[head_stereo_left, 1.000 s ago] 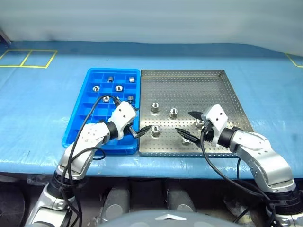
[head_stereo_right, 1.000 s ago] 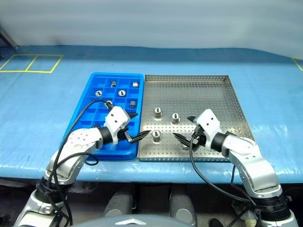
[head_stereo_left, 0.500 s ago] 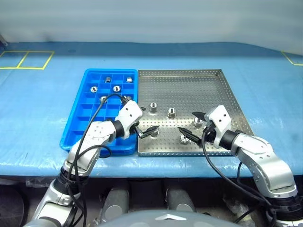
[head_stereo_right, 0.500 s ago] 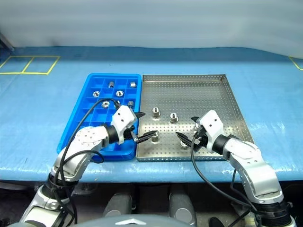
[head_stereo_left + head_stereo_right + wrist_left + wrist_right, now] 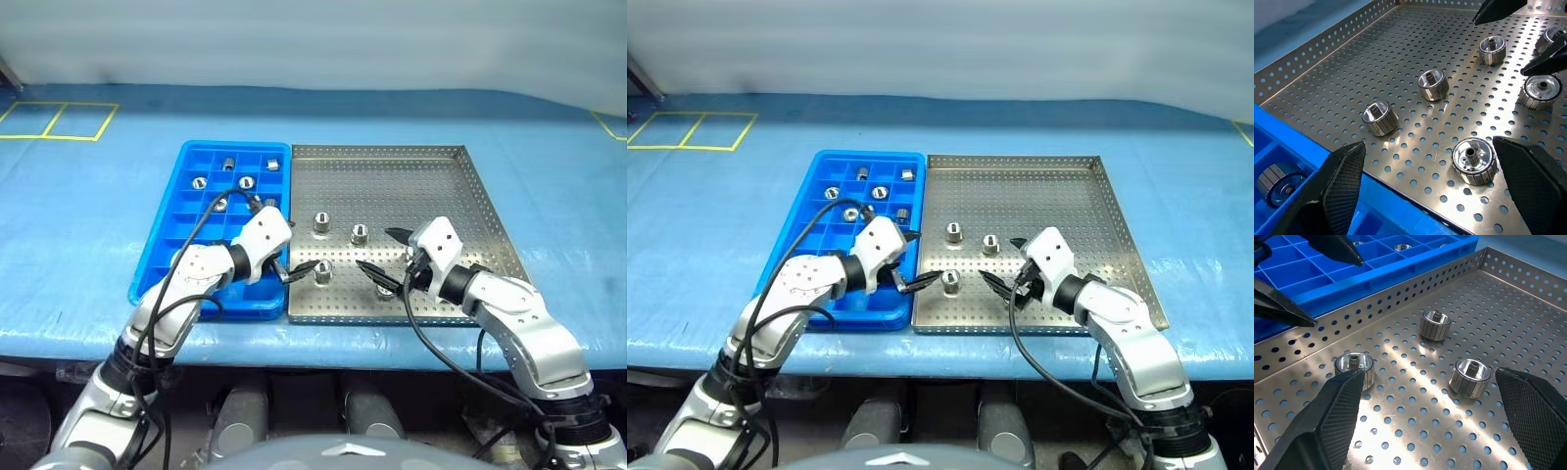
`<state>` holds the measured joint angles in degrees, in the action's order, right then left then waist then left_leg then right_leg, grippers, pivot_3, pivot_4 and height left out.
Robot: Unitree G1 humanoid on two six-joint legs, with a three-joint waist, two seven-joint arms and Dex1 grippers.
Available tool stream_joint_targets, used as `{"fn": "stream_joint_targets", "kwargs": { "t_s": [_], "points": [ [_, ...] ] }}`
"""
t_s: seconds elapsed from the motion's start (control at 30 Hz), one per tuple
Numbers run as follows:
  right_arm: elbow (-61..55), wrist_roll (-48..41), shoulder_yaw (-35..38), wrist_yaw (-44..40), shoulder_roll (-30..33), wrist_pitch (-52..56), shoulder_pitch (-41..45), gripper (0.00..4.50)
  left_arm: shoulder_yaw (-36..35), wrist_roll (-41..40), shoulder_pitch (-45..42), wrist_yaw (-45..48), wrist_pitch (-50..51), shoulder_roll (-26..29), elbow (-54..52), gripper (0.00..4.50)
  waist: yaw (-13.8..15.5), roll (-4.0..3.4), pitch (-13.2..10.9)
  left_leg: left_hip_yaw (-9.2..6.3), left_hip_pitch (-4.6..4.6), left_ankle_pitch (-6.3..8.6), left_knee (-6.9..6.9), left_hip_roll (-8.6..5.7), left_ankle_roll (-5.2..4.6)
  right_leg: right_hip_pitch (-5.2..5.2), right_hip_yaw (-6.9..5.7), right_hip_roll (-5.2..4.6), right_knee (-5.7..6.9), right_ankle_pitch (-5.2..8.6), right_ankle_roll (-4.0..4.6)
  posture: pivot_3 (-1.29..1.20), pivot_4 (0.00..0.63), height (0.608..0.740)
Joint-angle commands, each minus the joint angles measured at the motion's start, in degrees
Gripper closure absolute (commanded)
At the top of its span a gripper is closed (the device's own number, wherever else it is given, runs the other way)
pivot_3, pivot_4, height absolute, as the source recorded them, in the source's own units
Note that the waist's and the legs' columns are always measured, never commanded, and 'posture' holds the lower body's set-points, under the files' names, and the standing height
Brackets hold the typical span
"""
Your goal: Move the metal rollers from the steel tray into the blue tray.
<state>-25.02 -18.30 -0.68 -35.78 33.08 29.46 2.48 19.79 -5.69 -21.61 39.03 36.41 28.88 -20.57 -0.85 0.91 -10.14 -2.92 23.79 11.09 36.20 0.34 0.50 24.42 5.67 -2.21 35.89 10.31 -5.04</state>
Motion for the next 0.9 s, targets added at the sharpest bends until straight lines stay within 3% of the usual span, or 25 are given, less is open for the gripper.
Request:
{"fn": "stream_joint_targets", "kwargs": {
  "t_s": [0.03,0.4,0.6,0.9],
  "points": [
    [-1.0,0.6,1.5,1.2,-0.9,-2.7,-0.9,0.01,5.7,5.7,-3.5,2.0,-3.7,2.1,0.0,0.0,-0.1,0.0,0.0,0.0,-0.01,0.0,0.0,0.0,0.0,-0.01,0.0,0.0,0.0,0.0,0.0,0.03,0.15,0.74],
    [-3.5,1.6,0.8,2.9,-3.4,-3.8,-4.3,0.01,14.3,14.3,-7.7,6.4,-6.3,2.2,8.9,0.0,-1.2,-0.02,0.0,0.0,-0.02,0.0,-0.03,0.04,0.0,0.01,0.0,0.03,0.03,0.01,0.01,-0.01,0.15,0.74],
    [-4.3,1.9,1.0,3.5,-3.4,-3.9,-5.3,0.01,13.8,14.3,-7.2,7.1,-6.9,-1.0,12.0,0.0,-1.5,-0.18,0.1,0.0,-0.18,0.0,0.1,0.05,0.0,-0.17,0.0,0.03,0.04,0.01,0.01,-0.03,0.15,0.74],
    [-4.1,2.5,1.3,4.1,-3.4,-4.3,-4.7,0.01,15.8,17.4,-8.4,9.1,-6.4,-1.5,14.5,0.0,-3.1,-0.29,0.2,0.0,-0.2,0.01,0.22,0.08,0.01,-0.24,0.0,0.05,0.05,0.0,0.01,-0.04,0.15,0.74]
  ]
}}
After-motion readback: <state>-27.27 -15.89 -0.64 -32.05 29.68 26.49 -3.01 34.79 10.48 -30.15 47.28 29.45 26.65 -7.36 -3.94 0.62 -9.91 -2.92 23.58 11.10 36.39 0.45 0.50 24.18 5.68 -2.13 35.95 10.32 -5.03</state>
